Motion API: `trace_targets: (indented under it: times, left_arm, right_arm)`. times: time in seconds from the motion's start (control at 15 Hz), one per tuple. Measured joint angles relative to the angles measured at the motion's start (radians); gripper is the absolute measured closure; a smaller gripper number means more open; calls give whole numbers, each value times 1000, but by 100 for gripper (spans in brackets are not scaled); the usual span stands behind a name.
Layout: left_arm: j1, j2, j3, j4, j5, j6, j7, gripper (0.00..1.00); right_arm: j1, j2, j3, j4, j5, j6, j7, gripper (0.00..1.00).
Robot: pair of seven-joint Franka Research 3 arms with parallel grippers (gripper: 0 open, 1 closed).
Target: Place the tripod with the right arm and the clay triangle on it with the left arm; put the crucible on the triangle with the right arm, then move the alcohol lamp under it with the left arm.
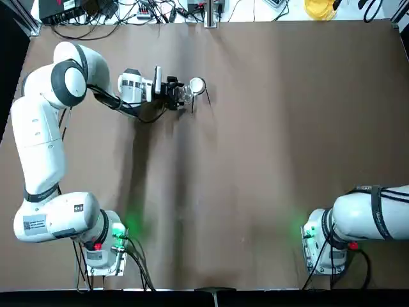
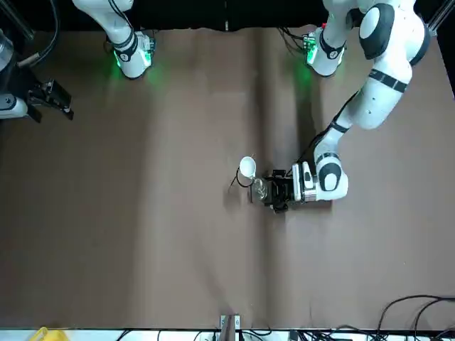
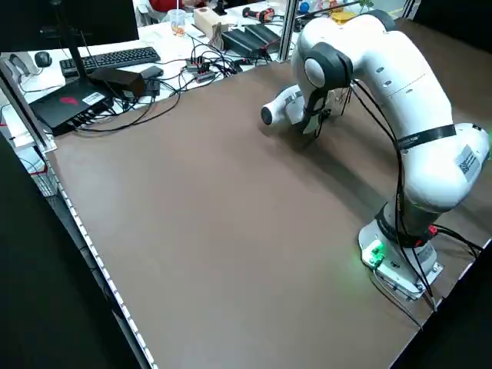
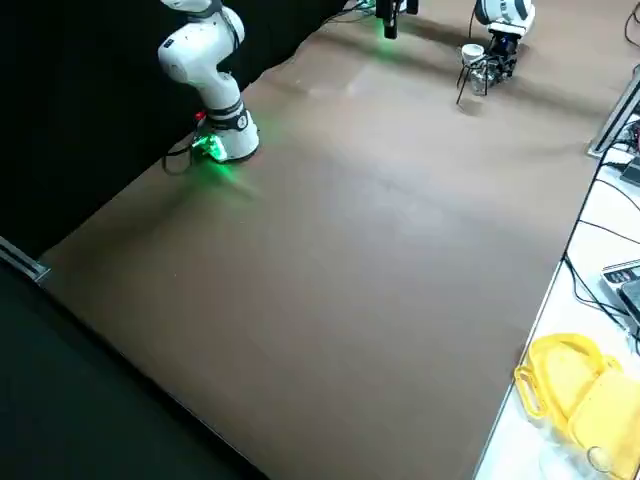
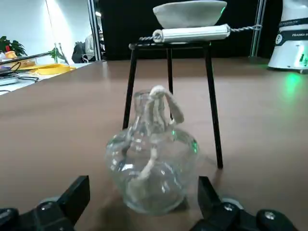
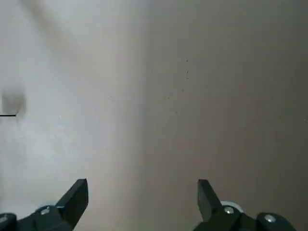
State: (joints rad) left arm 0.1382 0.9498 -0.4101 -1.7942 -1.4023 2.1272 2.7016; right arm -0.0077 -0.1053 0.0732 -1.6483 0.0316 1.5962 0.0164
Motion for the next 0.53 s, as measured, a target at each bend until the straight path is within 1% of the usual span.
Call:
trace_targets:
  times: [0.27, 0.53]
  left_arm:
    - [56, -18, -2, -13, 50, -8, 1, 1]
    - [88, -61, -2, -16, 74, -30, 0, 1]
  right_arm:
    - [-1, 0, -1, 0, -1, 2, 0, 0]
    - [-1, 0, -1, 0, -1, 2, 0, 0]
